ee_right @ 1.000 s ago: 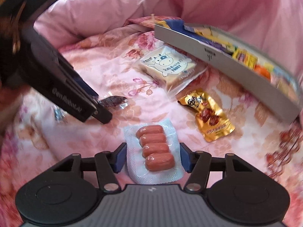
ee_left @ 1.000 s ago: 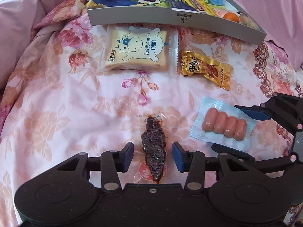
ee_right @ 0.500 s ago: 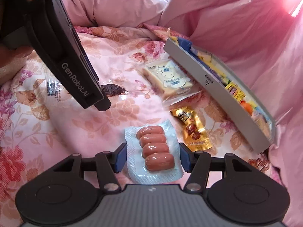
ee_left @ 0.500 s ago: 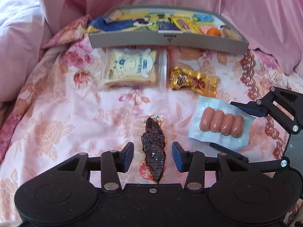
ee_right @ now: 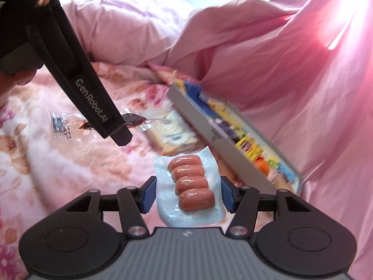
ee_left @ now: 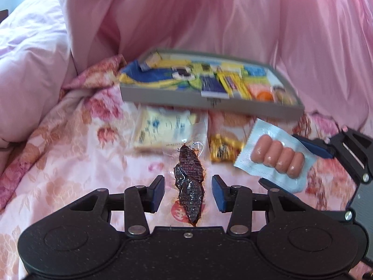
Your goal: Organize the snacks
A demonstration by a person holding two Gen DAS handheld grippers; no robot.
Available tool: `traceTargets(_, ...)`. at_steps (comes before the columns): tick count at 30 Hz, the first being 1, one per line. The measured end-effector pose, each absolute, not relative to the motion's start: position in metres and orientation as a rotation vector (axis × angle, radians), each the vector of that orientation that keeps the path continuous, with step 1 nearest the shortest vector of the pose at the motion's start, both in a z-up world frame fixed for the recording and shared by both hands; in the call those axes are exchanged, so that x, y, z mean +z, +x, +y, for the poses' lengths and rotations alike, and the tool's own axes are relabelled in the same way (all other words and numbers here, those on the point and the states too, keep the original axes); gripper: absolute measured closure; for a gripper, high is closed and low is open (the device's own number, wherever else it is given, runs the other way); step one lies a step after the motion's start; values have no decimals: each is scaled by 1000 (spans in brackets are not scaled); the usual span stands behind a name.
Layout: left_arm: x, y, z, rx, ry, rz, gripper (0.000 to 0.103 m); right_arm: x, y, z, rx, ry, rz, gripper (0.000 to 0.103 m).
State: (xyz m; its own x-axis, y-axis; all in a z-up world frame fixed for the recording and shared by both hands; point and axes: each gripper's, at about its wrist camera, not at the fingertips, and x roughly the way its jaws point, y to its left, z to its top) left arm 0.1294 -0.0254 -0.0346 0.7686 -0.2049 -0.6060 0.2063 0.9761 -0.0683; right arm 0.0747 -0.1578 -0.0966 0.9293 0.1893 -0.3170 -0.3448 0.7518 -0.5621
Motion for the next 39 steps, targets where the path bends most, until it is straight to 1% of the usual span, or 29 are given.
traceTargets(11,25,175,-51,-190,-10,505,57,-70,104,-187,175,-569,132,42)
traceTargets(18,43,219,-77,-186,-6,471,57,-52,138,-208,121,-497,75,42)
traceTargets(28,44,282,-121,-189,-4,469,57,-38,184,-247,64,-353,57,42)
traceTargets(39,26,327,-153,-182,12,524,57,-41,220,-275,46,-230,101,42)
